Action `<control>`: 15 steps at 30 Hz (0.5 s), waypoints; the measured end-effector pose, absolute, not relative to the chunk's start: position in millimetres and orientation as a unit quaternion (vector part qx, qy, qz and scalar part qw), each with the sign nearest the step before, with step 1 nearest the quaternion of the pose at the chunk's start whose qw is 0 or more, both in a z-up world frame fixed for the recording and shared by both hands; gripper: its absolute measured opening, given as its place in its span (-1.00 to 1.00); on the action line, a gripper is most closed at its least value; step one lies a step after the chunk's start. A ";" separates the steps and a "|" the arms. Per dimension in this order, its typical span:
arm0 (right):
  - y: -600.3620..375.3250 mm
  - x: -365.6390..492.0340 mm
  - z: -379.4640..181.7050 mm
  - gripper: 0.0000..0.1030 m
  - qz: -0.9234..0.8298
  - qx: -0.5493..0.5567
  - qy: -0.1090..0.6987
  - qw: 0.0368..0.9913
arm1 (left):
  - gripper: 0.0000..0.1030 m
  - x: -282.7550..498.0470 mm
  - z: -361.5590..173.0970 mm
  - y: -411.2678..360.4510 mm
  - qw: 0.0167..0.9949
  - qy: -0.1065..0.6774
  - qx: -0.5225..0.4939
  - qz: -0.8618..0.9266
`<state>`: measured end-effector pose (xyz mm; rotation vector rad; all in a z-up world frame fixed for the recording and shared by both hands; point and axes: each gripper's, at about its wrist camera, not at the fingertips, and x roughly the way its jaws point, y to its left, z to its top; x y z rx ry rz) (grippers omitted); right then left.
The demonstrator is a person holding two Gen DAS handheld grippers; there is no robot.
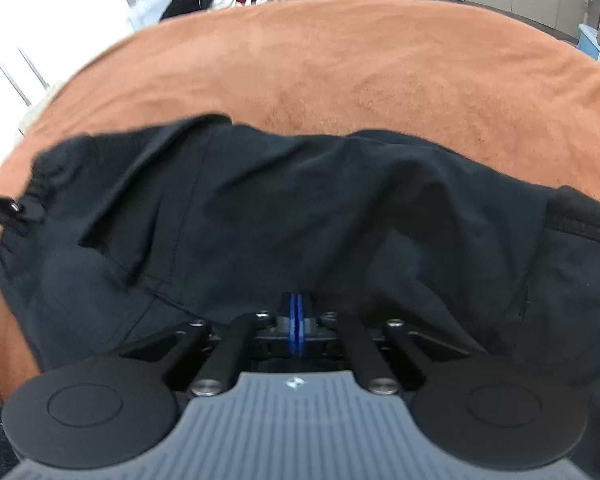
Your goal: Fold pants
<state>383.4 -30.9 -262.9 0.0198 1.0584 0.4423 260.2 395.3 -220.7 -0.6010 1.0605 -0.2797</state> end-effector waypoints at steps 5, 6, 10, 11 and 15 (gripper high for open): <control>-36.5 390.5 -269.9 -1.00 0.203 0.042 0.514 0.832 | -0.36 250.8 -197.0 384.8 0.823 0.475 -0.287 -0.121; -40.0 390.8 -268.9 -1.00 0.203 0.055 0.516 0.831 | -0.36 248.5 -191.0 382.5 0.825 0.473 -0.288 -0.116; -57.2 381.5 -254.3 -1.00 0.208 0.069 0.504 0.835 | -0.38 242.8 -164.8 368.2 0.825 0.475 -0.289 -0.105; -60.5 376.9 -249.6 -1.00 0.210 0.072 0.498 0.838 | -0.38 242.7 -157.9 363.4 0.828 0.473 -0.282 -0.104; -65.8 363.1 -250.9 -1.00 0.242 0.092 0.505 0.823 | -0.39 247.6 -138.9 344.5 0.831 0.482 -0.261 -0.094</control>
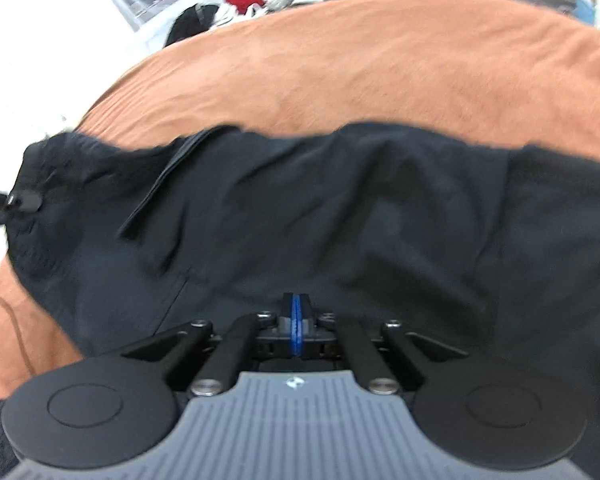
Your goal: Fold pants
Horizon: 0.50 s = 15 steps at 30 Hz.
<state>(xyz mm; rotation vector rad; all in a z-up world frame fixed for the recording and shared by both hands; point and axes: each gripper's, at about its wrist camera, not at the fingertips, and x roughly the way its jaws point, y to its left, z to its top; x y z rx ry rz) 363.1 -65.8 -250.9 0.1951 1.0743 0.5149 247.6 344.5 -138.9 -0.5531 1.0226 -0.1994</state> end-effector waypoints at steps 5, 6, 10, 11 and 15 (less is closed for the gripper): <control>-34.4 352.6 -267.1 -1.00 0.261 0.073 0.504 0.820 | -0.39 256.7 -142.3 339.5 0.826 0.492 -0.263 -0.078; -26.7 351.9 -271.1 -1.00 0.258 0.061 0.503 0.823 | -0.39 257.1 -144.2 339.1 0.825 0.493 -0.265 -0.076; -19.5 355.9 -295.5 -1.00 0.230 0.079 0.518 0.820 | -0.40 259.0 -161.7 347.6 0.816 0.502 -0.281 -0.059; -24.2 360.2 -295.7 -1.00 0.227 0.101 0.526 0.814 | -0.40 257.8 -166.7 351.4 0.812 0.500 -0.295 -0.054; -44.5 366.1 -298.5 -1.00 0.237 0.167 0.535 0.793 | -0.40 252.5 -163.0 351.0 0.810 0.490 -0.319 -0.047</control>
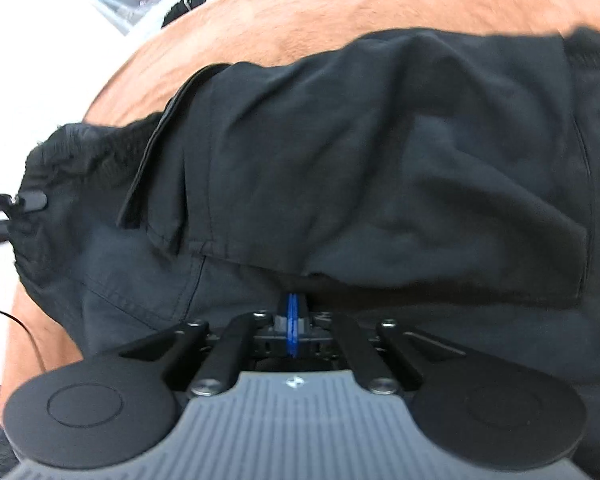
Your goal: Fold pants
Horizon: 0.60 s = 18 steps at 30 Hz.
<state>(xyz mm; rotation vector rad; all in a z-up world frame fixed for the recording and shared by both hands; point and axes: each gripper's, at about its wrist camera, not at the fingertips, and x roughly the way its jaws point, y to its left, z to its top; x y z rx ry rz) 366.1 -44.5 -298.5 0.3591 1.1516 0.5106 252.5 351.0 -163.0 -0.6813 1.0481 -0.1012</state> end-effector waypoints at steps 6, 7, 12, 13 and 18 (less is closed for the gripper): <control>-38.5 358.7 -297.0 -1.00 0.235 0.146 0.518 0.809 | -0.41 260.1 -109.8 307.0 0.825 0.494 -0.269 -0.062; -35.3 355.5 -297.1 -1.00 0.235 0.138 0.513 0.814 | -0.41 263.2 -99.8 295.8 0.827 0.496 -0.258 -0.061; -42.0 339.7 -268.5 -1.00 0.226 0.116 0.471 0.845 | -0.41 274.3 -74.7 250.5 0.835 0.501 -0.219 -0.050; -48.2 333.2 -261.9 -1.00 0.224 0.107 0.460 0.852 | -0.41 276.2 -73.1 244.2 0.834 0.503 -0.220 -0.046; -89.9 320.0 -242.6 -1.00 0.196 0.057 0.445 0.872 | -0.40 281.0 -65.8 207.9 0.831 0.513 -0.212 -0.037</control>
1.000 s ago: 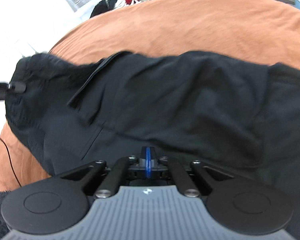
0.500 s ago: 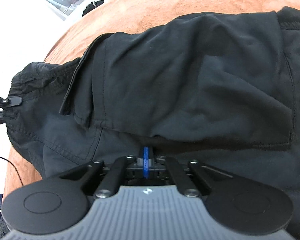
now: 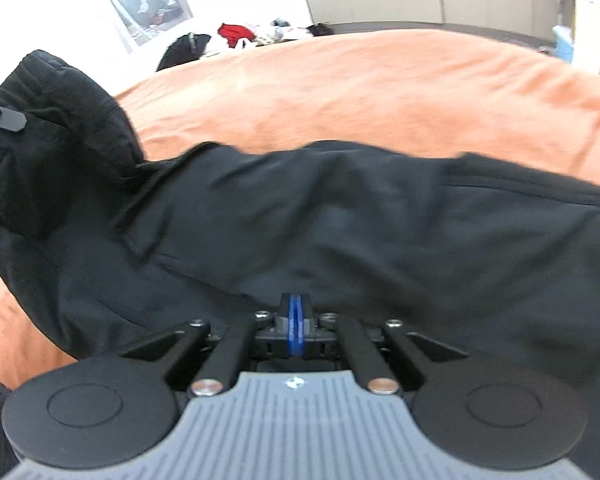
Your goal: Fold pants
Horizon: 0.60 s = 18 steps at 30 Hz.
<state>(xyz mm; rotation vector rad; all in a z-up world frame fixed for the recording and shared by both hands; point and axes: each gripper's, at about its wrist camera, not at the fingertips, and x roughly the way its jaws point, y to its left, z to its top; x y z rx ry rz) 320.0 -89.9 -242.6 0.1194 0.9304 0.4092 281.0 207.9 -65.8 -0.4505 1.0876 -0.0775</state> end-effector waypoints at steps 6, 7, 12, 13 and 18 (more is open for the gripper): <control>-141.1 304.7 -257.7 -1.00 0.143 0.026 0.453 0.880 | -0.40 287.1 -63.1 157.9 0.837 0.514 -0.186 -0.033; -149.3 302.6 -261.7 -1.00 0.144 0.044 0.455 0.878 | -0.40 288.0 -64.0 148.4 0.838 0.513 -0.182 -0.033; -164.5 289.4 -268.8 -1.00 0.152 0.070 0.443 0.881 | -0.40 293.6 -80.4 91.1 0.841 0.521 -0.143 -0.030; -160.2 291.8 -268.7 -1.00 0.153 0.066 0.442 0.881 | -0.40 294.9 -84.9 79.2 0.842 0.522 -0.134 -0.031; -170.2 293.3 -272.0 -1.00 0.155 0.100 0.443 0.878 | -0.39 294.8 -113.8 21.3 0.851 0.514 -0.105 -0.015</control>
